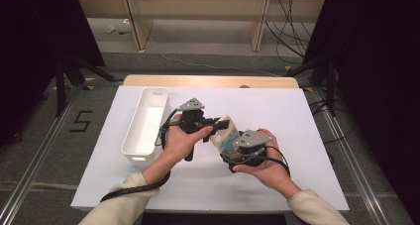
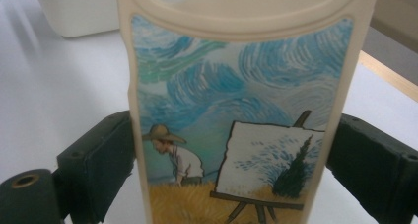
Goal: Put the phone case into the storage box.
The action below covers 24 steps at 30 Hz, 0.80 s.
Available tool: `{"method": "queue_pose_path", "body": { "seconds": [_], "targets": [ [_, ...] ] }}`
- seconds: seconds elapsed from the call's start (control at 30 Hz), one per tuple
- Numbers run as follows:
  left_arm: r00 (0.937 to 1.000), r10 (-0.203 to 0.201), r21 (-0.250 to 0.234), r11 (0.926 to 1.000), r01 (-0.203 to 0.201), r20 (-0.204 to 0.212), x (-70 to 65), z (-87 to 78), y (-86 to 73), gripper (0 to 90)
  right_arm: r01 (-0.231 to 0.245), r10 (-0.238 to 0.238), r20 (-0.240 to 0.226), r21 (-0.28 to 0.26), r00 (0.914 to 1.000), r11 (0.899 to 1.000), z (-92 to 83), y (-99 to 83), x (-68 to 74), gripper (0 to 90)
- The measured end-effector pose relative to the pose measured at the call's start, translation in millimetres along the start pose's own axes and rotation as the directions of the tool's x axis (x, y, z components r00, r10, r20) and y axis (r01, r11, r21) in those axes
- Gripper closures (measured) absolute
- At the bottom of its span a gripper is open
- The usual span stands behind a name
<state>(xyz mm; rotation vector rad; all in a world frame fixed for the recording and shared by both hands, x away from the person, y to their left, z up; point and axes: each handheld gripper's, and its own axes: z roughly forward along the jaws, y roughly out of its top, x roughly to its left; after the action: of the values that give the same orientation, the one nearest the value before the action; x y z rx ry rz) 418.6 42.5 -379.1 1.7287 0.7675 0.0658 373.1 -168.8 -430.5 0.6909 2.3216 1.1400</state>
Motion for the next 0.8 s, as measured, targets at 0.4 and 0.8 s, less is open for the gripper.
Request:
{"method": "queue_pose_path", "body": {
  "seconds": [0.4,0.8],
  "targets": [
    [0.9989,0.041,-0.001,0.9991,-0.041,-0.02,4.4,-8.2,5.9,79.3,-0.056,0.055,-0.049,-0.012,0.9973,0.998,-1.6,-3.5,-6.2,6.7],
    [0.9964,0.084,0.034,0.9958,-0.085,0.012,5.1,-8.2,6.9,79.2,-0.101,0.098,-0.08,-0.025,0.9919,0.995,-6.0,-8.0,-20.0,8.9]
  ]
}}
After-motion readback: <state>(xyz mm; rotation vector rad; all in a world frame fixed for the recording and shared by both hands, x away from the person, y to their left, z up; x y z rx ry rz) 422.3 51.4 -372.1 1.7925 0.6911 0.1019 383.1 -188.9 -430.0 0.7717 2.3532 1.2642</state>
